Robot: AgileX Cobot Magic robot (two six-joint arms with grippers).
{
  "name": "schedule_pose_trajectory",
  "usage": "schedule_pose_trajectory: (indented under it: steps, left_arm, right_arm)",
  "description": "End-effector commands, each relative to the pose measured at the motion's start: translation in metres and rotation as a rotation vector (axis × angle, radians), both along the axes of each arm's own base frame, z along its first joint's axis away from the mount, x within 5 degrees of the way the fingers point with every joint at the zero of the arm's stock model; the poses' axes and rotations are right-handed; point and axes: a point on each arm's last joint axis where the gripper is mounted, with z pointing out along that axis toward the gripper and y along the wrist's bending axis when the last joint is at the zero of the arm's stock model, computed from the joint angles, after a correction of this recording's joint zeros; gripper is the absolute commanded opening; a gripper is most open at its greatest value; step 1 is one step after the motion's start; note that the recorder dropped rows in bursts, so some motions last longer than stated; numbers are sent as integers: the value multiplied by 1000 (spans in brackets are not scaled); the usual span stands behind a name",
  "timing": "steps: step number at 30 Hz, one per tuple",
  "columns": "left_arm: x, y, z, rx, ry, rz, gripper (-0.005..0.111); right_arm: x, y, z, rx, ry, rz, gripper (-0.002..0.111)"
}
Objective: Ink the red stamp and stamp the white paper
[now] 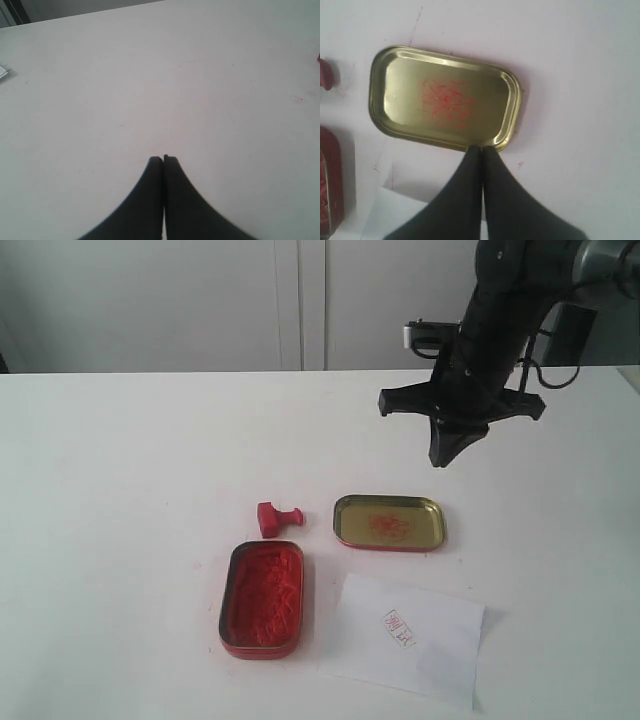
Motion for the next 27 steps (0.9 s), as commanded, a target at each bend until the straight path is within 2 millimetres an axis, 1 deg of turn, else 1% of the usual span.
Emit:
schedule_pose_trajectory:
  steps: [1, 8, 11, 12, 14, 17, 23, 24, 27]
  left_arm:
    - [0, 0, -1, 0, -4, 0, 0]
    - [0, 0, -1, 0, -4, 0, 0]
    - [0, 0, -1, 0, -4, 0, 0]
    - [0, 0, -1, 0, -4, 0, 0]
    - [0, 0, -1, 0, -4, 0, 0]
    - [0, 0, -1, 0, -4, 0, 0]
    - [0, 0, -1, 0, -4, 0, 0]
    - [0, 0, -1, 0, -4, 0, 0]
    - [0, 0, -1, 0, -4, 0, 0]
  right_arm:
    - [-2, -22, 18, -26, -29, -32, 0]
    - [-3, -50, 39, -61, -90, -81, 0]
    - [-8, -60, 50, -72, -115, -97, 0]
    - [-14, -65, 54, -74, -118, -105, 0]
    - [-23, -73, 56, -118, -118, -108, 0]
    - [-40, -79, 54, -164, -100, -99, 0]
    - [-90, -89, 51, -201, -48, -88, 0]
    - [-97, -90, 51, -199, -53, -88, 0]
    - [-117, -92, 57, -181, -145, -92, 0]
